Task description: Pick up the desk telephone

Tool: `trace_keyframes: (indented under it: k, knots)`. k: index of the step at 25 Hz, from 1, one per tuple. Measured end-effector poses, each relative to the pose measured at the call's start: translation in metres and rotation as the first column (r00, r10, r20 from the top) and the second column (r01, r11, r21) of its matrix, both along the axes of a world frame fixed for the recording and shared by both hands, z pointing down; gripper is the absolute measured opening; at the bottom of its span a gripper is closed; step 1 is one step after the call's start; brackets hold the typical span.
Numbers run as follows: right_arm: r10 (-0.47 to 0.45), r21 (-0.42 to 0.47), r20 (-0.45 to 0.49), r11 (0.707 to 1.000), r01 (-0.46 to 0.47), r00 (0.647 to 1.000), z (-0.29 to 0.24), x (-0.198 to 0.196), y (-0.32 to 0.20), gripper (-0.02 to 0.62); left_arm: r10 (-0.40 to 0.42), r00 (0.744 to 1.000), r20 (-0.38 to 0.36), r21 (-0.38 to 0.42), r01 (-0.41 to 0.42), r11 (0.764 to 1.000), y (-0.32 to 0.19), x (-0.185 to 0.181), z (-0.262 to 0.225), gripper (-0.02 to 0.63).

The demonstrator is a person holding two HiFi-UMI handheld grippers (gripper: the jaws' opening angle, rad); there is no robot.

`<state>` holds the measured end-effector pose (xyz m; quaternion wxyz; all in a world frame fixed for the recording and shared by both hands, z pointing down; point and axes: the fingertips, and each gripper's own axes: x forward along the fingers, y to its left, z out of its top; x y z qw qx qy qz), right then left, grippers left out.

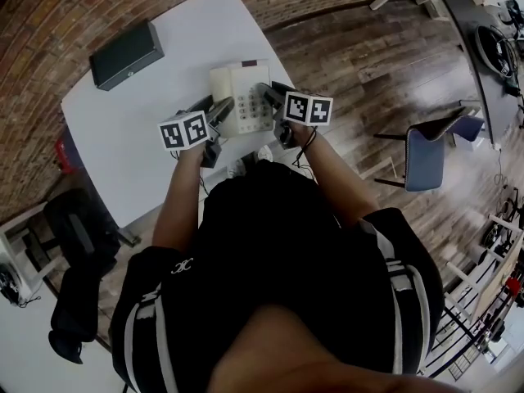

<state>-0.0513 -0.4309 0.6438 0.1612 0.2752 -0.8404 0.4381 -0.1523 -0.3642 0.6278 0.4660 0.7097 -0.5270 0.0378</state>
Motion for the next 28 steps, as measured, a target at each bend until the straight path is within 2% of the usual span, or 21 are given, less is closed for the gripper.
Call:
trace_keyframes:
  k: [5,13,20,28]
  knots:
    - [0.001,0.065,0.038,0.998,-0.003,0.999,-0.034,-0.004,-0.003,0.132,-0.013,1.0,0.025,0.081,0.011,0.997,-0.002,-0.003,-0.036,0.282]
    - [0.005,0.189,0.076,0.982,-0.019,0.997,-0.097,-0.013,-0.01,0.132,-0.012,0.996,0.094,0.212,-0.008,0.977,-0.007,-0.011,-0.093,0.282]
    - [-0.01,0.302,0.129,0.953,-0.03,0.992,-0.158,-0.02,-0.011,0.132,-0.037,0.987,0.159,0.334,-0.018,0.942,-0.006,-0.016,-0.152,0.282]
    - [-0.042,0.446,0.153,0.895,-0.031,0.987,-0.227,-0.027,-0.013,0.132,-0.09,0.983,0.161,0.456,0.007,0.89,-0.004,-0.021,-0.212,0.282]
